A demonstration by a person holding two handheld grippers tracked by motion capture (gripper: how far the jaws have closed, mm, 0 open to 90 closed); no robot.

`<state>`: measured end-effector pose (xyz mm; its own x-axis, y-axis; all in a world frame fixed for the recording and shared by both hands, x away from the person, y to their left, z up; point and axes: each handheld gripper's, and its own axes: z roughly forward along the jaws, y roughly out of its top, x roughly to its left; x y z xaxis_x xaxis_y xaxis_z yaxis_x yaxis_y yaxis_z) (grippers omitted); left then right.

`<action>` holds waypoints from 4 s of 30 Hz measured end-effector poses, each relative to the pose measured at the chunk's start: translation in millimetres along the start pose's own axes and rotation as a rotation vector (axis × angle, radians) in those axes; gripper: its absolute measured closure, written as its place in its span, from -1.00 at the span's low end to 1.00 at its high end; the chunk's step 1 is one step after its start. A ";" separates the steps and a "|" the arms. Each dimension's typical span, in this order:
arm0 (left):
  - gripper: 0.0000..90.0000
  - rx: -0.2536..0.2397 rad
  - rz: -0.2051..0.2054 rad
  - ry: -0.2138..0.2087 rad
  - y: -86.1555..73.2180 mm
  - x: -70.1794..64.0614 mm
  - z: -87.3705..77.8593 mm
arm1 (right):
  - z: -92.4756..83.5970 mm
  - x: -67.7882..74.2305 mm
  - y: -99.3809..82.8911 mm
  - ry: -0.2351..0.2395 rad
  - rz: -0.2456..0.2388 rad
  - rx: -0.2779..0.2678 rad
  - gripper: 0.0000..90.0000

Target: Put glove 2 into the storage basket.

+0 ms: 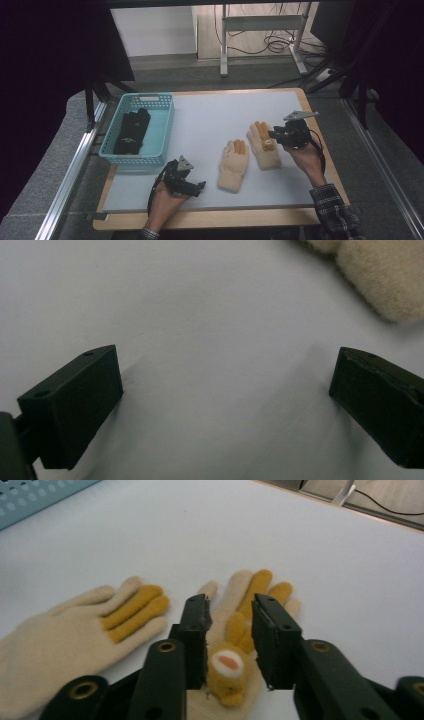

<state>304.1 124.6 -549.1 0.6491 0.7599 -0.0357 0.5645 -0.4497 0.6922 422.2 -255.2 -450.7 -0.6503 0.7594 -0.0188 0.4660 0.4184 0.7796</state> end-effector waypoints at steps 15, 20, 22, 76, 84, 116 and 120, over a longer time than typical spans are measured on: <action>-0.98 0.001 0.000 0.000 0.1 0.1 0.1 | 42.4 -6.2 -33.3 0.113 -0.135 0.113 -0.05; -0.98 0.000 0.000 0.000 0.1 0.1 0.1 | 53.6 -2.4 -37.2 0.074 -0.231 0.144 0.10; -0.98 0.001 0.000 0.000 0.1 0.1 0.1 | 51.4 -4.4 -36.4 0.060 -0.198 0.148 0.24; -0.98 -0.004 -0.002 0.001 0.0 -0.1 0.3 | -20.2 95.8 -2.4 0.150 -0.067 -0.064 0.29; -0.98 -0.004 -0.001 0.002 0.0 0.0 0.2 | 13.9 124.3 -10.9 0.169 -0.072 -0.024 0.29; -0.93 0.000 -0.010 0.009 -4.7 2.4 -6.1 | 20.2 84.7 -62.2 0.231 -0.028 0.072 0.85; -0.97 0.008 -0.026 0.025 -9.9 8.7 -10.4 | 27.9 92.9 -64.7 0.247 -0.050 0.078 0.85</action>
<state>298.9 140.6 -548.8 0.6212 0.7828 -0.0361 0.5856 -0.4331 0.6852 348.3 -197.8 -520.4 -0.7960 0.5961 0.1050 0.4685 0.4970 0.7304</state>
